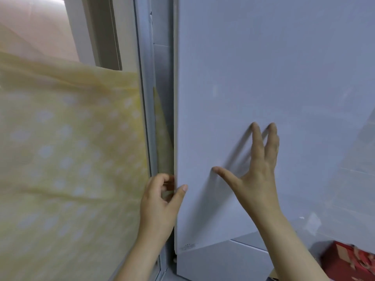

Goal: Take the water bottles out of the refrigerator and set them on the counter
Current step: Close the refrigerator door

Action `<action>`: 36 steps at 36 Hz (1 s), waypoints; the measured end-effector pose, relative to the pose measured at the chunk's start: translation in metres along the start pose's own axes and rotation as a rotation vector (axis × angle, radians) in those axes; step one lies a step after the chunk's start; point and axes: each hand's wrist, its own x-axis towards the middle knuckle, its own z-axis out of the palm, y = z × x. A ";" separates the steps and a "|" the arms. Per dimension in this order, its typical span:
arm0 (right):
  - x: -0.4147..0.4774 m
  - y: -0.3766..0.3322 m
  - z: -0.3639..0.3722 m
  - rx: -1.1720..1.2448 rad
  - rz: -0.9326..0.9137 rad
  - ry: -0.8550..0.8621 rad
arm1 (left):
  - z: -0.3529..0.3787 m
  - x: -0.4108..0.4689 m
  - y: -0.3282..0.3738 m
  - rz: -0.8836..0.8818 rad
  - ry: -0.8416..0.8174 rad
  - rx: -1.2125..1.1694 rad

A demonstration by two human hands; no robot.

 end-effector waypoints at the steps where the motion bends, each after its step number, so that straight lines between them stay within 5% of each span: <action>1: 0.003 0.001 0.006 -0.021 0.001 -0.002 | 0.000 0.007 -0.002 0.006 -0.004 0.006; 18: 0.052 0.018 0.087 -0.229 0.116 0.079 | 0.003 0.130 -0.041 0.104 -0.211 0.004; 36: 0.095 0.065 0.142 -0.444 0.119 0.154 | 0.039 0.216 -0.064 0.085 -0.255 -0.060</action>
